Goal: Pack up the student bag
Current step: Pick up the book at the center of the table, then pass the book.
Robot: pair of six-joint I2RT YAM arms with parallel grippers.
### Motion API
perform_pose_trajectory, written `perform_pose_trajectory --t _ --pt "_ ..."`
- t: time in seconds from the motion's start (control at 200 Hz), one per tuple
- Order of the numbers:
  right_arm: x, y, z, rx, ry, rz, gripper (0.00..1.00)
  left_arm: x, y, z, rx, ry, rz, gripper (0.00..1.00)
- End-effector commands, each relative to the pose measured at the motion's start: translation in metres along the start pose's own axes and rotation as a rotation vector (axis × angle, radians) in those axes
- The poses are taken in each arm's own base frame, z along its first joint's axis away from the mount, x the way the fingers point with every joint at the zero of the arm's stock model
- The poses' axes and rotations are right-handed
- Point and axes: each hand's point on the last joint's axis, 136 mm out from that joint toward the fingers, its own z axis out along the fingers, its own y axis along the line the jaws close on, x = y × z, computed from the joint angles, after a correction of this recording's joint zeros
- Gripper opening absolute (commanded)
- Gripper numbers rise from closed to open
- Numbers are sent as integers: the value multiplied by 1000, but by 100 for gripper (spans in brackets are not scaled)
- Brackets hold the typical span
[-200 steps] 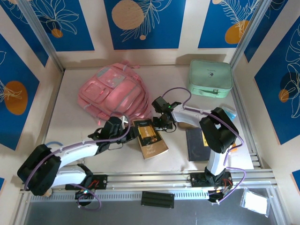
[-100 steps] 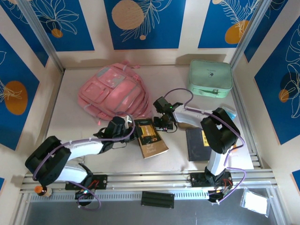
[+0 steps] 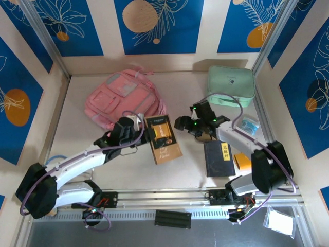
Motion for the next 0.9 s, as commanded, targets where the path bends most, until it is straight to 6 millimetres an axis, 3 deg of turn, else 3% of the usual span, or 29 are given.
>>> perform_pose_trajectory --t 0.0,0.15,0.28,0.42,0.675,0.895 --pt "-18 30 -21 -198 -55 16 77 -57 -34 -14 28 -125 48 0" --pt "-38 43 -40 -350 -92 113 81 -114 -59 -23 6 -266 46 0" --pt "-52 52 -52 -471 -111 204 85 -151 -62 -18 38 -345 -34 0" --pt "-55 63 -54 -588 -74 272 89 -181 -62 -10 105 -408 -135 0" --pt "-54 72 -43 -692 -2 391 92 -205 -85 2 332 -432 -314 0" --pt "-72 93 -45 -798 -38 413 91 -203 -87 6 426 -436 -398 0"
